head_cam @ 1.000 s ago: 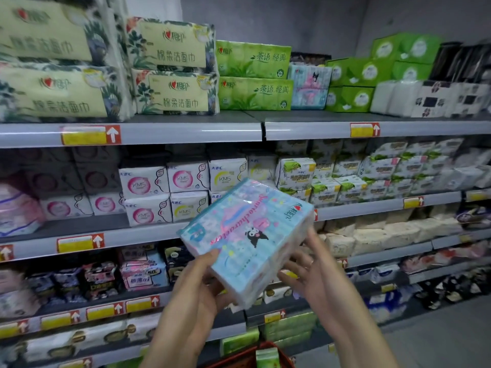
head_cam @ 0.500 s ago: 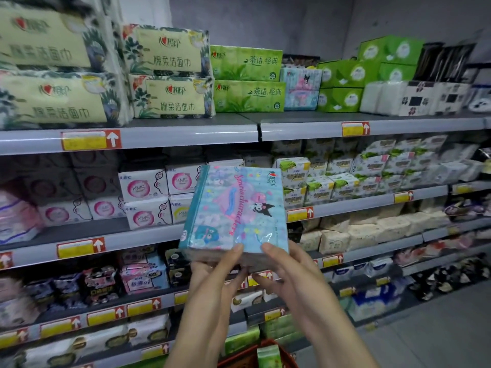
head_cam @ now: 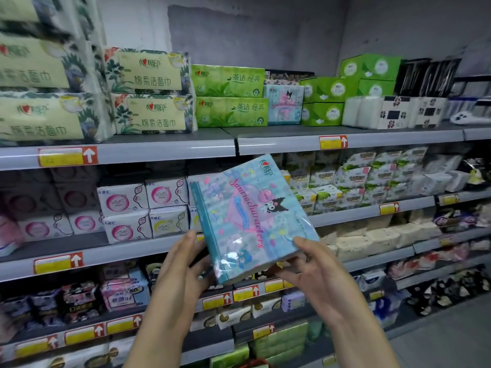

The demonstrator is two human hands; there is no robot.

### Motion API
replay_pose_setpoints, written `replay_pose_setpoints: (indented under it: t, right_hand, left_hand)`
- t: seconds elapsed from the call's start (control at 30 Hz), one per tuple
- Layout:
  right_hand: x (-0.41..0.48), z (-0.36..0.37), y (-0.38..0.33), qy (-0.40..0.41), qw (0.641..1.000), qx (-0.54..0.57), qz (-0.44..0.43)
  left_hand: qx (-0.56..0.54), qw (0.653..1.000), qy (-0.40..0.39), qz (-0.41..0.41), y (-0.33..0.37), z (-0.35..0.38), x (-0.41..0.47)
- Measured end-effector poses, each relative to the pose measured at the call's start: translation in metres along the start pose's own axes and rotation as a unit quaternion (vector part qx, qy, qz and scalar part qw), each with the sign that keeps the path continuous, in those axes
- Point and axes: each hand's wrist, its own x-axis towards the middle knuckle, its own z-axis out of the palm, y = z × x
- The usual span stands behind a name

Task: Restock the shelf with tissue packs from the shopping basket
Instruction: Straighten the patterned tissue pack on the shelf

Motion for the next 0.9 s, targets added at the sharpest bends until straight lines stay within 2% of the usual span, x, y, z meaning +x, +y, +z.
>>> replay_pose_setpoints:
  t: [0.17,0.33,0.5,0.6,0.9]
  right_hand:
    - [0.004,-0.033,-0.035,0.006,1.0,-0.002,-0.023]
    - [0.006,-0.066,-0.066,0.027,0.998,-0.053,-0.033]
    - [0.019,-0.1,-0.082,0.098,0.992,-0.057,-0.052]
    - [0.019,-0.118,-0.096,0.109,0.99,-0.056,-0.066]
    - [0.012,-0.178,-0.134,0.085,0.972,-0.195,-0.101]
  left_hand:
    - [-0.02,1.0,-0.004,-0.006,-0.012,0.031,0.003]
    - [-0.044,0.999,-0.002,-0.012,-0.034,0.059,0.006]
    - [0.04,0.997,-0.053,-0.04,-0.055,0.086,0.009]
    - [0.06,0.995,-0.071,-0.035,-0.069,0.107,0.009]
    - [-0.018,1.0,0.006,0.002,-0.118,0.18,0.017]
